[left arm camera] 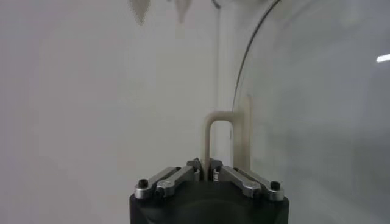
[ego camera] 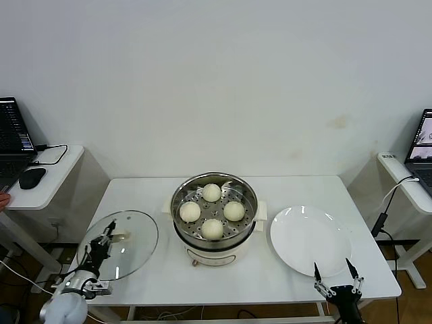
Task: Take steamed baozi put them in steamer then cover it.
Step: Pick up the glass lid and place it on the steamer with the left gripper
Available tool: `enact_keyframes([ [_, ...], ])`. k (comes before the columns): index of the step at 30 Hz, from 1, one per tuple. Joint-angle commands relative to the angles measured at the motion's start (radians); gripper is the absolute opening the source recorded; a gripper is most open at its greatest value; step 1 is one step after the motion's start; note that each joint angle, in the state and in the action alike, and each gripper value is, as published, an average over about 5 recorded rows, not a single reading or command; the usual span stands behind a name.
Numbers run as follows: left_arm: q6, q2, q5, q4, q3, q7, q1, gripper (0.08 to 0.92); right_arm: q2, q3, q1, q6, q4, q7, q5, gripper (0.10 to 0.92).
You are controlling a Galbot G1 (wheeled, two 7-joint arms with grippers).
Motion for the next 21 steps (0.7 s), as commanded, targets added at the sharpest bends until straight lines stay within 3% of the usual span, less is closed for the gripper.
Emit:
enact_keyframes([
  [1,0.214,0.119,-0.125,-0.34,-0.123,0.097,0.126,0.145,-0.006,-0.011,-0.001,0.002,0.005,0.0,-0.005,0.823],
  [6,0.297,0.196,-0.201,-0.475,-0.105,0.172,0.137,0.145,-0.003,-0.014,-0.003,0.007,0.007,0.002,-0.023,0.823],
  [11,0.364,0.243,-0.254,-0.584,0.022,0.21,0.094,0.145,0.011,-0.02,-0.001,0.015,0.006,0.009,-0.06,0.823],
  [16,0.414,0.271,-0.244,-0.569,0.238,0.217,-0.033,0.145,0.034,-0.036,0.009,0.016,0.0,0.027,-0.101,0.822],
  [21,0.453,0.231,-0.179,-0.498,0.433,0.232,-0.176,0.145,0.068,-0.051,0.043,-0.002,-0.018,0.075,-0.159,0.823],
])
